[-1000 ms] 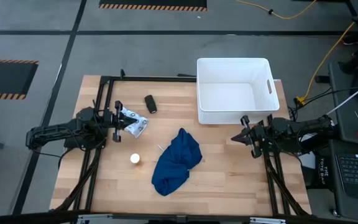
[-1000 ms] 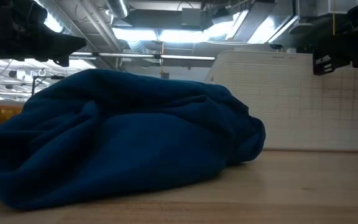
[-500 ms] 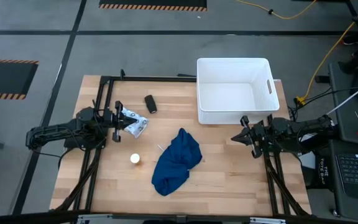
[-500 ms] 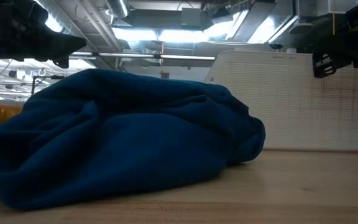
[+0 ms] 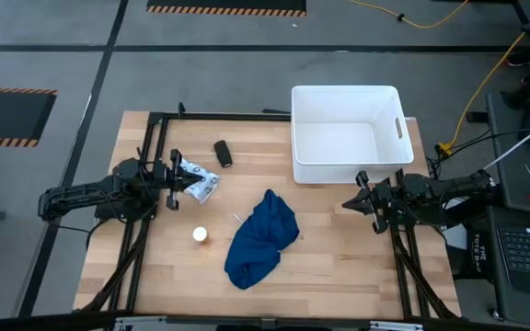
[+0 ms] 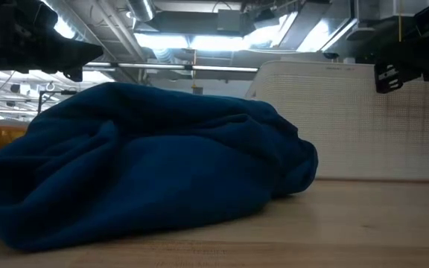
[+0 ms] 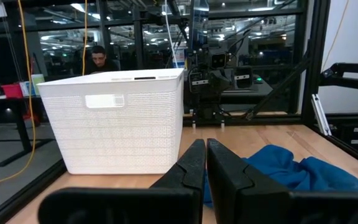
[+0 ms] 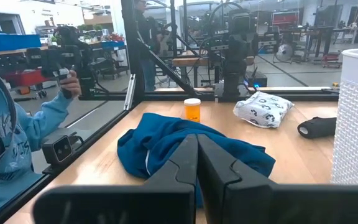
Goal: Pick & place medical supplies in basket/bin
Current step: Put the black bandage into the white container
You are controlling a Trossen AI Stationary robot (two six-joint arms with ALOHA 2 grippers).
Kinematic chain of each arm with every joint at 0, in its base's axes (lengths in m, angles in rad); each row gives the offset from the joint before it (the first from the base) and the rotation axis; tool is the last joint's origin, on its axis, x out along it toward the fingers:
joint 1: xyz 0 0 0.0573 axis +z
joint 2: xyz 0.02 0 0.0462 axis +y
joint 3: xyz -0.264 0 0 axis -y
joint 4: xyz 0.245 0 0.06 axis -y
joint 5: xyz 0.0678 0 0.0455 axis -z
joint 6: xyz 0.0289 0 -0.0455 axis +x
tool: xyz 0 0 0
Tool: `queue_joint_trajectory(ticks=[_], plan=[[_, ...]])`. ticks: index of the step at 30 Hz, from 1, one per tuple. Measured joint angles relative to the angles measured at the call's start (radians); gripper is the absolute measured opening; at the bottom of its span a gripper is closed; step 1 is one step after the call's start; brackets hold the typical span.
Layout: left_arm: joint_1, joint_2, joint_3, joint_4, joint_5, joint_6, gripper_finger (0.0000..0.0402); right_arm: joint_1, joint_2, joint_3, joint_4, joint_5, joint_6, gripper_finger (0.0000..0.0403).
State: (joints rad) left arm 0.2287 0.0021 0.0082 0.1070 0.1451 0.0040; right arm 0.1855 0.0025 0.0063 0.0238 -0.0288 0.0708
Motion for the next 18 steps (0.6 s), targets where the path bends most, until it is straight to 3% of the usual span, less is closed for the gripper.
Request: queue_joint_trajectory(ticks=[18], plan=[[0.000, 0.000, 0.000, 0.001, -0.001, -0.043, 0.0010, 0.000, 0.000, 0.000, 0.000, 0.005, -0.028, 0.0008]])
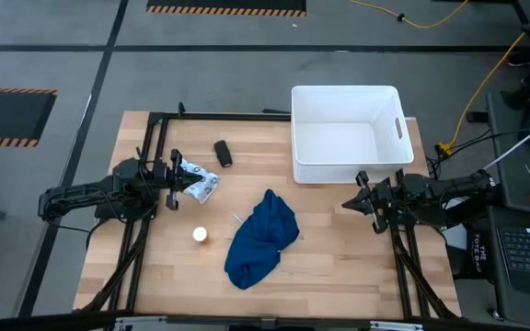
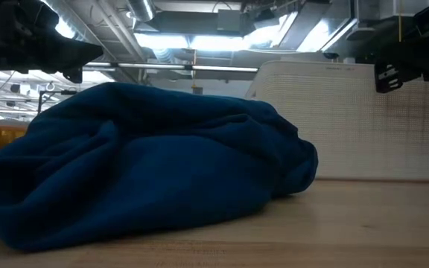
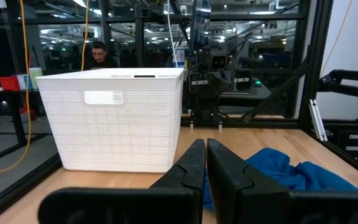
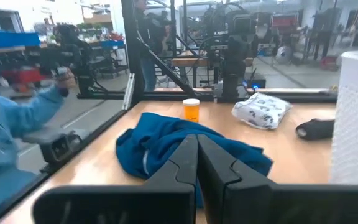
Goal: Pick & place medical supplies in basket/bin
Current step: Put the black bandage into the white container
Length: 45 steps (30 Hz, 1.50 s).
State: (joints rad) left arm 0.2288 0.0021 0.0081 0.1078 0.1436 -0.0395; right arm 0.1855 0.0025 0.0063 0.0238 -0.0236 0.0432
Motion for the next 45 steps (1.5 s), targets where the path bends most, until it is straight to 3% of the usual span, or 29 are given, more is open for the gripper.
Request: queue_joint_trajectory(ticks=[6, 13, 18, 24, 33, 38, 45], plan=[[0.000, 0.000, 0.000, 0.000, 0.000, 0.000, 0.0008, 0.000, 0.000, 0.000, 0.000, 0.002, -0.145, 0.0008], [0.000, 0.000, 0.000, 0.002, -0.009, 0.054, 0.0009, 0.000, 0.000, 0.000, 0.022, 0.004, -0.127, 0.0008], [0.000, 0.000, 0.001, 0.024, -0.094, 0.090, 0.0002, 0.000, 0.000, 0.000, 0.078, 0.031, -0.079, 0.0007], [0.000, 0.025, 0.038, -0.007, -0.072, 0.078, 0.0003, 0.000, 0.036, 0.037, 0.084, 0.056, -0.105, 0.0002], [0.000, 0.188, 0.141, -0.023, -0.126, 0.079, 0.0003, 0.000, 0.267, 0.187, 0.106, 0.058, -0.099, 0.0002], [0.000, 0.322, 0.254, -0.137, -0.126, 0.063, 0.0003, 0.000, 0.436, 0.295, 0.109, 0.125, -0.089, 0.0002], [0.000, 0.465, 0.362, -0.197, -0.126, 0.058, 0.0003, 0.002, 0.641, 0.437, 0.102, 0.129, -0.104, 0.0002]])
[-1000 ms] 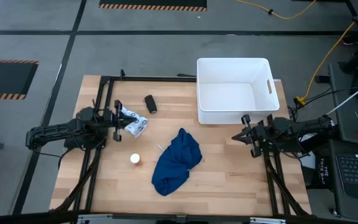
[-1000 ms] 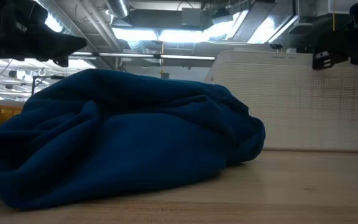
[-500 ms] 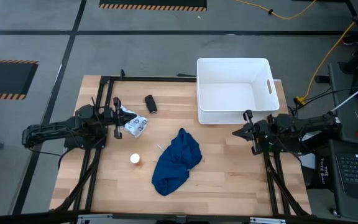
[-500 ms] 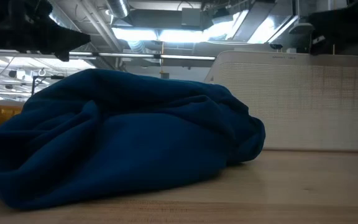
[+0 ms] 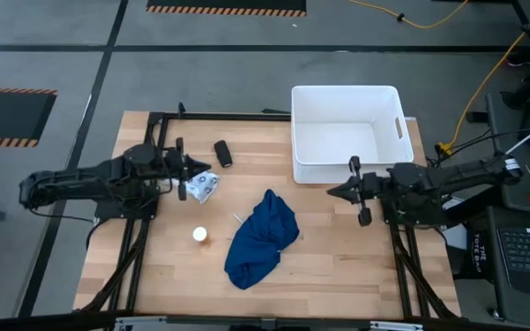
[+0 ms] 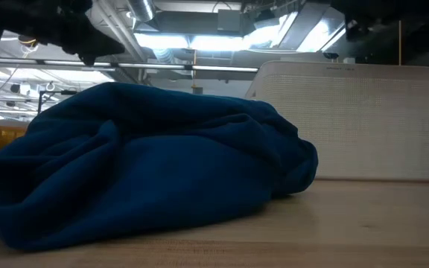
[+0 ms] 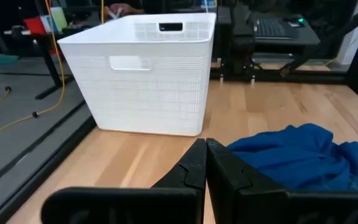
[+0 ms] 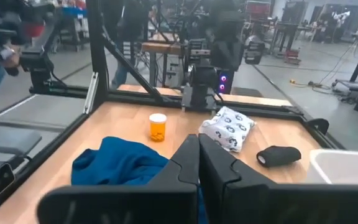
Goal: Pick & place medical supplies in basket/bin
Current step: Put the black bandage into the white container
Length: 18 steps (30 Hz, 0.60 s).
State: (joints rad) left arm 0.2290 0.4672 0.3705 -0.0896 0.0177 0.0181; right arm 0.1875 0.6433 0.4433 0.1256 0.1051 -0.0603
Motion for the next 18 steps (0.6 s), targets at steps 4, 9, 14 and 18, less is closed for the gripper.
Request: queue_joint_trajectory(ticks=[4, 9, 14, 18], plan=[[0.000, 0.055, 0.041, -0.009, 0.000, -0.006, 0.0003, 0.000, 0.070, 0.069, -0.054, 0.000, -0.023, 0.0002], [0.000, 0.101, 0.055, -0.021, 0.000, -0.006, 0.0003, 0.000, 0.125, 0.135, -0.084, 0.000, -0.042, 0.0007], [0.000, 0.128, 0.055, -0.018, 0.000, -0.002, 0.0003, 0.000, 0.135, 0.184, -0.094, 0.000, -0.106, 0.0008], [-0.003, 0.143, 0.056, -0.011, 0.013, 0.066, 0.0003, 0.000, 0.134, 0.209, -0.094, 0.000, -0.108, 0.0008]])
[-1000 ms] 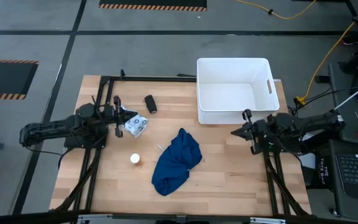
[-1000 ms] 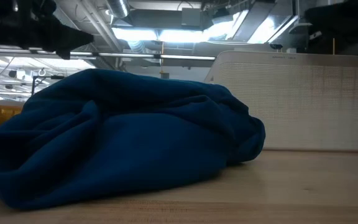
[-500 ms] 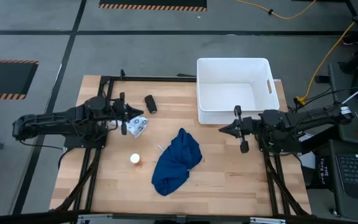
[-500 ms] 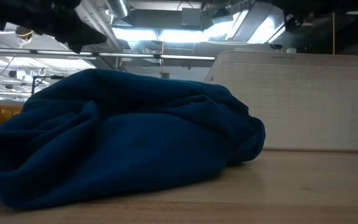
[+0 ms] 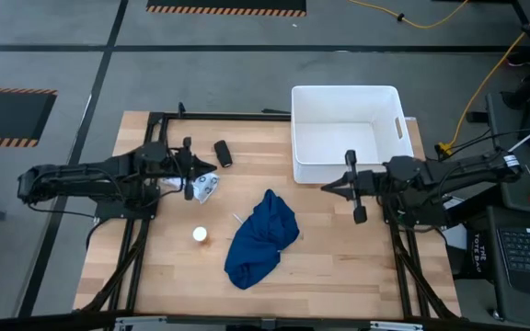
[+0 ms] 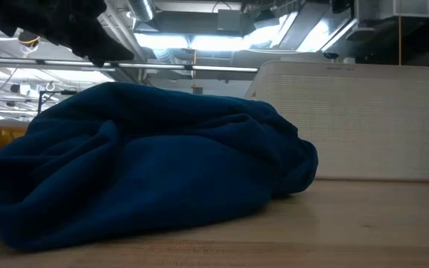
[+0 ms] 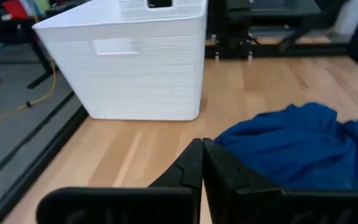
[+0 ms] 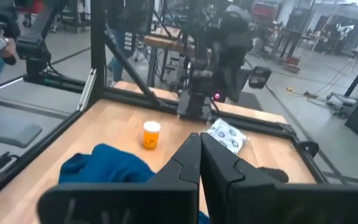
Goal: Pick & place medical supplies in basket/bin
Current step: Put the black bandage into the white container
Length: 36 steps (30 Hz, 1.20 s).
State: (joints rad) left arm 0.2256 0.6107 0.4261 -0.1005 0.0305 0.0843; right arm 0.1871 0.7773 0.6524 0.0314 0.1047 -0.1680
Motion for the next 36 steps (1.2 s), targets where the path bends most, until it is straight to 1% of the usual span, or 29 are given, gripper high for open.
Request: queue_joint_trajectory(ticks=[4, 8, 9, 13, 16, 19, 25, 28, 32, 36], plan=[[-0.016, 0.011, 0.000, 0.000, 0.015, 0.079, 0.0003, 0.000, 0.000, 0.005, 0.001, 0.000, -0.002, 0.0008], [-0.037, 0.012, 0.000, 0.000, 0.012, 0.120, 0.0003, 0.000, 0.006, 0.005, -0.003, 0.000, 0.001, 0.0009], [-0.044, 0.012, 0.000, 0.000, -0.007, 0.125, 0.0003, 0.000, 0.009, 0.005, -0.009, 0.000, 0.001, 0.0009], [-0.087, 0.042, 0.001, -0.001, -0.136, 0.125, 0.0002, 0.000, 0.032, 0.005, -0.042, 0.000, -0.022, 0.0009], [-0.114, 0.072, 0.007, -0.029, -0.164, 0.110, 0.0002, -0.001, 0.058, 0.005, -0.038, 0.001, -0.090, 0.0009], [-0.138, 0.114, 0.062, -0.096, -0.183, 0.060, 0.0003, -0.001, 0.088, 0.004, -0.001, 0.009, -0.107, 0.0009], [-0.156, 0.244, 0.214, -0.279, -0.346, 0.032, 0.0002, -0.001, 0.138, 0.004, 0.018, 0.064, -0.114, 0.0009], [-0.148, 0.322, 0.290, -0.336, -0.396, 0.042, 0.0003, -0.002, 0.148, 0.004, 0.019, 0.087, -0.130, 0.0009], [-0.130, 0.419, 0.355, -0.357, -0.400, 0.142, 0.0002, -0.002, 0.152, 0.004, 0.020, 0.089, -0.132, 0.0009], [-0.116, 0.481, 0.362, -0.334, -0.422, 0.285, 0.0005, -0.002, 0.152, 0.004, 0.020, 0.089, -0.131, 0.0009]])
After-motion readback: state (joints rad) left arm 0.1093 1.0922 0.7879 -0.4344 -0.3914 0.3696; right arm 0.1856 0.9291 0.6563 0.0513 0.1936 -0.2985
